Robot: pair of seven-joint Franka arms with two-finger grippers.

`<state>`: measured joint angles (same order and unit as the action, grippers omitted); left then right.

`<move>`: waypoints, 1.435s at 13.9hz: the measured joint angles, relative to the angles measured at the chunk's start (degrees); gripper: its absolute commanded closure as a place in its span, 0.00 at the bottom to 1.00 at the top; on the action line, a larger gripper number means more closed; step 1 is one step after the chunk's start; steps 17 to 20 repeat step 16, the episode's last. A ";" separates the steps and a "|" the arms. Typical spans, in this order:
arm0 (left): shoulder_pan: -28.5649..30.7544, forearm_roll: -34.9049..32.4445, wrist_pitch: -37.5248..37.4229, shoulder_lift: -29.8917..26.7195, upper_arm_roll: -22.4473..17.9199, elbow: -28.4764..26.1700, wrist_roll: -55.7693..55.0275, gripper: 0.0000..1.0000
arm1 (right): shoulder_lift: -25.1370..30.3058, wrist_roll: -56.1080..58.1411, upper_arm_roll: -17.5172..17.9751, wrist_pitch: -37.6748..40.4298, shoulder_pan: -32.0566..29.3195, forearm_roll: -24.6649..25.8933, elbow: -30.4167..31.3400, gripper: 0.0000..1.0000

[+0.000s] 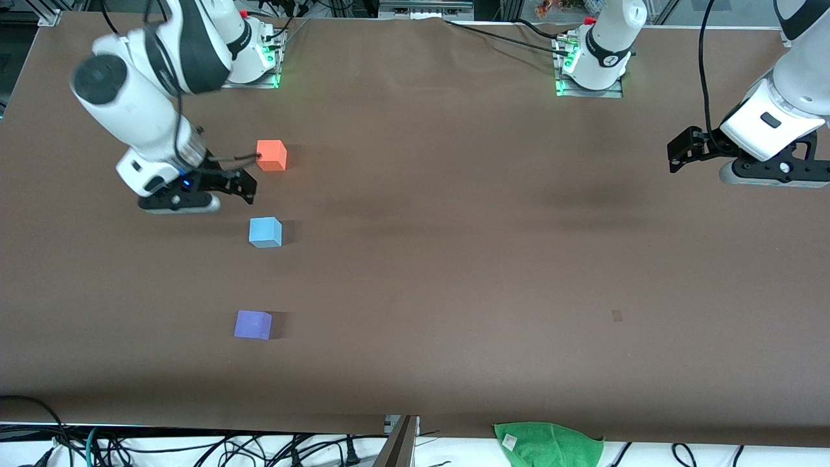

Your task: Place blue block between orange and purple blocks

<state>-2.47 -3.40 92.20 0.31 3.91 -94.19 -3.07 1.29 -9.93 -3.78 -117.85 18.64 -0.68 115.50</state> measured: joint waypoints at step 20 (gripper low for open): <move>0.01 0.00 0.00 0.01 -0.10 0.00 0.00 0.00 | 2.13 7.84 -2.78 30.14 -6.58 -0.39 -22.30 0.00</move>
